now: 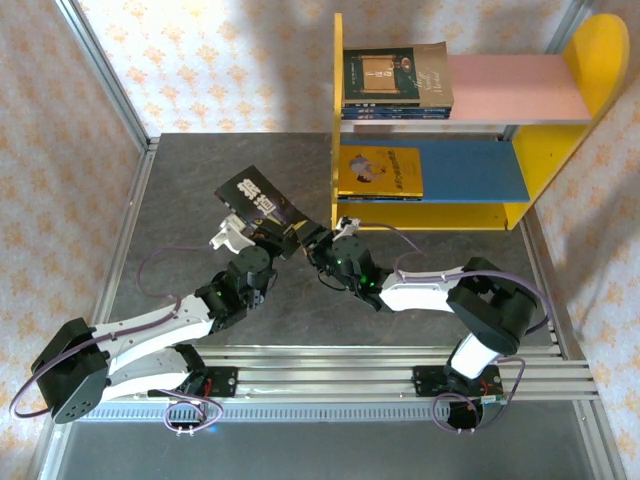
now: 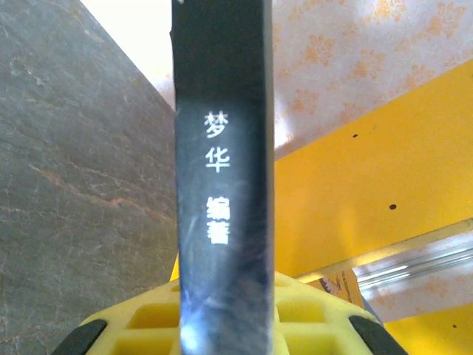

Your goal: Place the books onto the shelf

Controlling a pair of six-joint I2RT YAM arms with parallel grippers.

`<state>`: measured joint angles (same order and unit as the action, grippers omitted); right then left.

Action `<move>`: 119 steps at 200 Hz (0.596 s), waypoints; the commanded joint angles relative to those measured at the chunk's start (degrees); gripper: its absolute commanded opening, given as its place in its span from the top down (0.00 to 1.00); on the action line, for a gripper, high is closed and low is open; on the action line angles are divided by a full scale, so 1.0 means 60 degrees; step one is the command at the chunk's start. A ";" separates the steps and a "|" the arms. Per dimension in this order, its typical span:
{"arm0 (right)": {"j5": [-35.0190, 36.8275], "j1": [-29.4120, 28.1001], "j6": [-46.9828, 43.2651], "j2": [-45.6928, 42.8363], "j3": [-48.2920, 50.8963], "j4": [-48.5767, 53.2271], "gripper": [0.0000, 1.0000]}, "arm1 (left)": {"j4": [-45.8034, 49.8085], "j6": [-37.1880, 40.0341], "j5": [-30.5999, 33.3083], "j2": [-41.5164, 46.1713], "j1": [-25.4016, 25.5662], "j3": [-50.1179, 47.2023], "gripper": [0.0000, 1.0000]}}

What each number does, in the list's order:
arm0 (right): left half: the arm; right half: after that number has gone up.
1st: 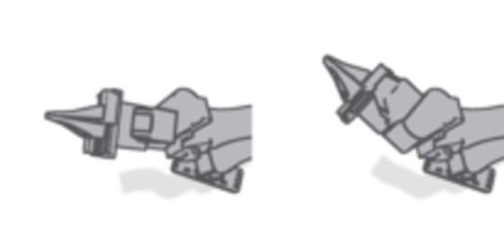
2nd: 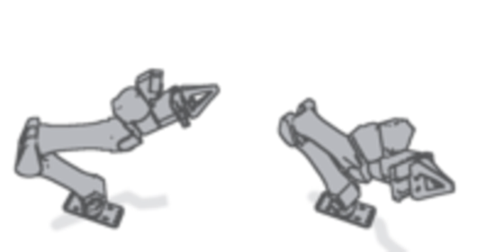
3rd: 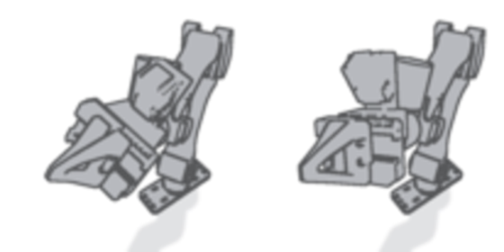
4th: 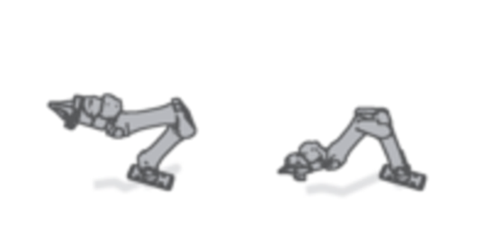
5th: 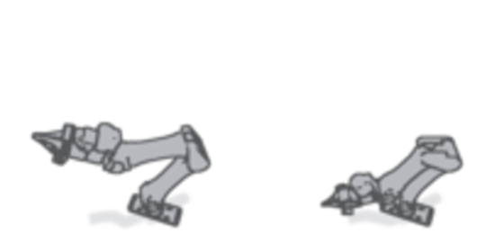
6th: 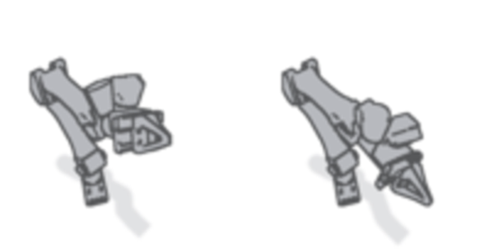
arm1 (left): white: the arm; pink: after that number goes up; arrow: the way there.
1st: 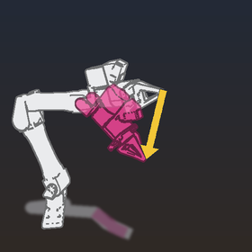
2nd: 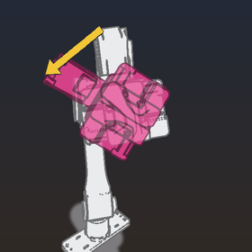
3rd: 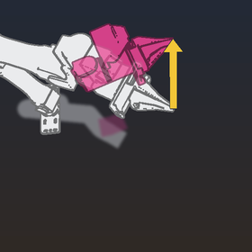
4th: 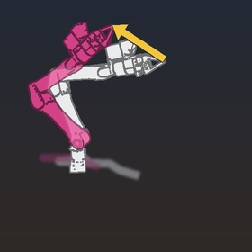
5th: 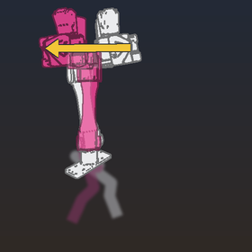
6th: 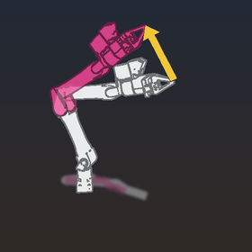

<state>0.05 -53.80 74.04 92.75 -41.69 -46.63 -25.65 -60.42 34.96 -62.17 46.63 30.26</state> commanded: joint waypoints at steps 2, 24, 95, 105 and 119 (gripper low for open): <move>0.0005 -0.0065 -0.0116 -0.0083 0.0076 -0.0116 0.74 | -0.1134 -0.0145 0.0512 0.0004 0.0200 0.0083 1.00; 0.0105 -0.0060 -0.0388 -0.0299 0.0119 0.0186 0.83 | -0.1032 -0.0213 0.0488 -0.0038 0.0212 0.0098 1.00; -0.0232 0.0177 -0.1460 -0.1619 0.1036 0.1340 0.96 | 0.0394 0.0016 0.1017 0.0480 0.0218 0.0325 0.46; -0.0543 0.0184 -0.1787 -0.1908 0.1141 0.1765 0.96 | 0.0746 0.0229 0.1214 0.0757 0.0203 0.0358 0.44; -0.0800 0.0188 -0.2081 -0.2372 0.1463 0.2317 0.97 | 0.1215 0.0692 0.1543 0.1193 0.0208 0.0422 0.43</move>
<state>-0.38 -52.56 68.05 83.59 -35.31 -39.53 -21.37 -60.77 37.85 -59.90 47.64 30.33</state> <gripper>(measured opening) 0.126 0.561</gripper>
